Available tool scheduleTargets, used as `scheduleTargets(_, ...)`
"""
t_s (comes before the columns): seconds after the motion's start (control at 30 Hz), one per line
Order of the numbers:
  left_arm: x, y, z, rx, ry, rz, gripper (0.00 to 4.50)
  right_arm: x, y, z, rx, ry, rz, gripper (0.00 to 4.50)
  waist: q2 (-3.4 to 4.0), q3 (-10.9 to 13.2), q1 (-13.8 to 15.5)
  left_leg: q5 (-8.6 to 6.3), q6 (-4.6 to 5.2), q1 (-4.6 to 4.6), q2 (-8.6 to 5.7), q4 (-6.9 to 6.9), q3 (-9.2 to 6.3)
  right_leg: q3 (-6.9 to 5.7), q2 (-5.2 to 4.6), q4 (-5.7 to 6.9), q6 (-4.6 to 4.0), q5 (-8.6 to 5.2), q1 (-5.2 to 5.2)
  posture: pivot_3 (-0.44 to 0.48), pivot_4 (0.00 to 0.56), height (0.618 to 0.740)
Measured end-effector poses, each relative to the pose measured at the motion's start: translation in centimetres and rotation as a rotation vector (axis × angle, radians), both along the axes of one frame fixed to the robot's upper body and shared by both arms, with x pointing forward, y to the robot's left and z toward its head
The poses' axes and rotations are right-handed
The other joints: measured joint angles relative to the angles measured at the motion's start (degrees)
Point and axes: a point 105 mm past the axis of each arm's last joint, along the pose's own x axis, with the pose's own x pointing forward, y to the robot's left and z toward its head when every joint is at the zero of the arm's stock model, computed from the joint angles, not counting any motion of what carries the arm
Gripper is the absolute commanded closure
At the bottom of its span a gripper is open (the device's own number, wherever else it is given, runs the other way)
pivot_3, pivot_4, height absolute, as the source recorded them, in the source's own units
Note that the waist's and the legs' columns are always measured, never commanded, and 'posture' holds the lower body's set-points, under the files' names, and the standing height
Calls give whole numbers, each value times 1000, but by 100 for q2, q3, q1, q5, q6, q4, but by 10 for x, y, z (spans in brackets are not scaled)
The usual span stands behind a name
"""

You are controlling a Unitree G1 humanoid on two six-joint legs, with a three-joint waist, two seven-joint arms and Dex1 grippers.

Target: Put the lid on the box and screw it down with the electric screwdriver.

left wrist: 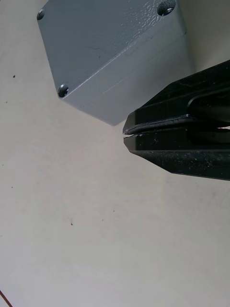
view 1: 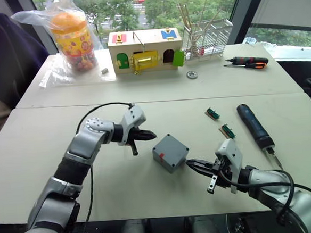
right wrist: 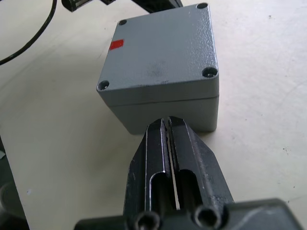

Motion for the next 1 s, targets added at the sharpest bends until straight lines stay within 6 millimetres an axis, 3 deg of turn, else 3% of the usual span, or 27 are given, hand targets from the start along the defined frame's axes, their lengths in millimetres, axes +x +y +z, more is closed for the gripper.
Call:
scheduleTargets(0.1, -8, -2, -9, 4, 31, -17, 4500, 1, 7, -3, 1, 9, 31, 4440, 0, 0, -3, 0, 0, 0, 0, 1, 1, 1, 0, 1, 0, 0, -1, 0, 150, 706)
scheduleTargets(0.23, -15, -4, -19, 18, 62, -26, 4500, 16, 10, -6, 0, -11, 9, 4440, 0, 0, 5, 0, 0, 0, 0, 2, 2, 1, -1, 1, 0, 0, -1, 0, 150, 706)
scheduleTargets(0.53, -20, -10, -24, 2, 75, 22, 4500, 51, -10, -8, -68, -58, -73, 4440, 1, 0, 12, 1, -1, -2, -1, 2, 3, 2, -3, 1, 0, 0, -2, 0, 150, 706)
scheduleTargets(1.0, -28, -16, -24, -20, 102, 6, 4500, 55, -20, -9, -95, -68, -68, 4440, 1, 1, 4, 1, -1, -2, -1, 1, 4, 2, -3, 1, 0, 0, -3, 0, 150, 706)
